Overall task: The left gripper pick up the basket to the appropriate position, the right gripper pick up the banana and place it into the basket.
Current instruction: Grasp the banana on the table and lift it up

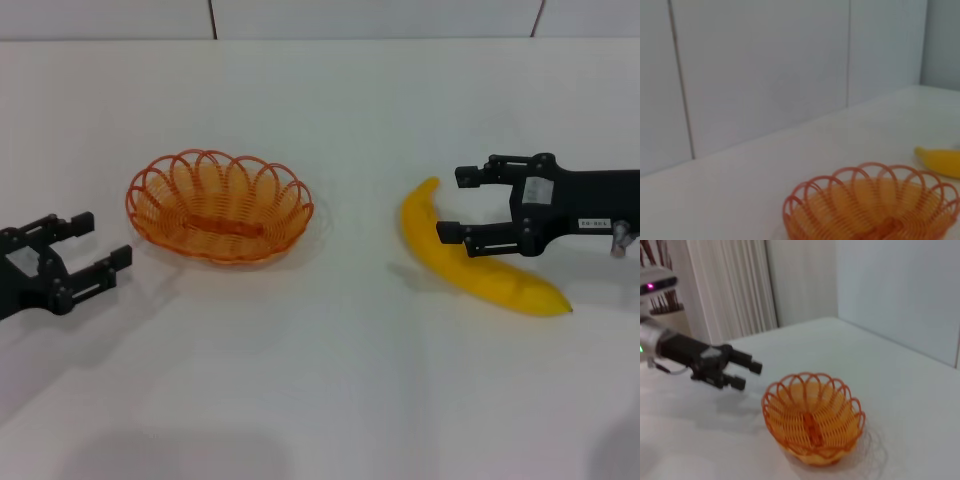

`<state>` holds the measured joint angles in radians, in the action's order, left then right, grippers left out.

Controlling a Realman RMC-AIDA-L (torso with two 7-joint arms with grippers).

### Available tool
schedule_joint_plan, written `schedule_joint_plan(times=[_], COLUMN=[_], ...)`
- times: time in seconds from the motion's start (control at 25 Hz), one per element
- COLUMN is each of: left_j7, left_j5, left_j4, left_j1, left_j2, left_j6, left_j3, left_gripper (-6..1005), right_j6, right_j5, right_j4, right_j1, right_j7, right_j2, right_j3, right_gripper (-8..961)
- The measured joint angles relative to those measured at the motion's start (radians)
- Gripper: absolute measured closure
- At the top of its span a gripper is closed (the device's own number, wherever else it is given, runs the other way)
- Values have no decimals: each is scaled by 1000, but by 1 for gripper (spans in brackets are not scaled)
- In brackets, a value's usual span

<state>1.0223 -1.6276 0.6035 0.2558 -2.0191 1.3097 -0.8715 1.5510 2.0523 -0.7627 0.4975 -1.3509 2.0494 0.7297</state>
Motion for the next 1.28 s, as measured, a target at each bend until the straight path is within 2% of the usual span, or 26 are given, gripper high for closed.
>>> schedule_joint_plan(times=[0.2, 0.44, 0.56, 0.72, 1.28], left_j7=[-12, -29, -37, -38, -41], left_j5=[26, 36, 37, 37, 30], left_j4=[-10, -28, -36, -36, -36], left_j1=[-4, -2, 0, 3, 10], left_j2=[3, 4, 4, 4, 2], left_j6=[1, 0, 1, 1, 2], left_j3=[0, 18, 22, 22, 22], left_gripper=[317, 317, 317, 318, 317], right_j6=[-63, -192, -251, -270, -357], right_j5=[-2, -13, -15, 44, 204], right_j4=[-83, -302, -392, -435, -430], right_j1=[-19, -107, -145, -145, -108], right_j7=[-106, -311, -385, -453, -599], right_j2=[4, 9, 5, 3, 1], right_j3=[133, 433, 540, 583, 678], right_gripper=[122, 122, 122, 123, 123])
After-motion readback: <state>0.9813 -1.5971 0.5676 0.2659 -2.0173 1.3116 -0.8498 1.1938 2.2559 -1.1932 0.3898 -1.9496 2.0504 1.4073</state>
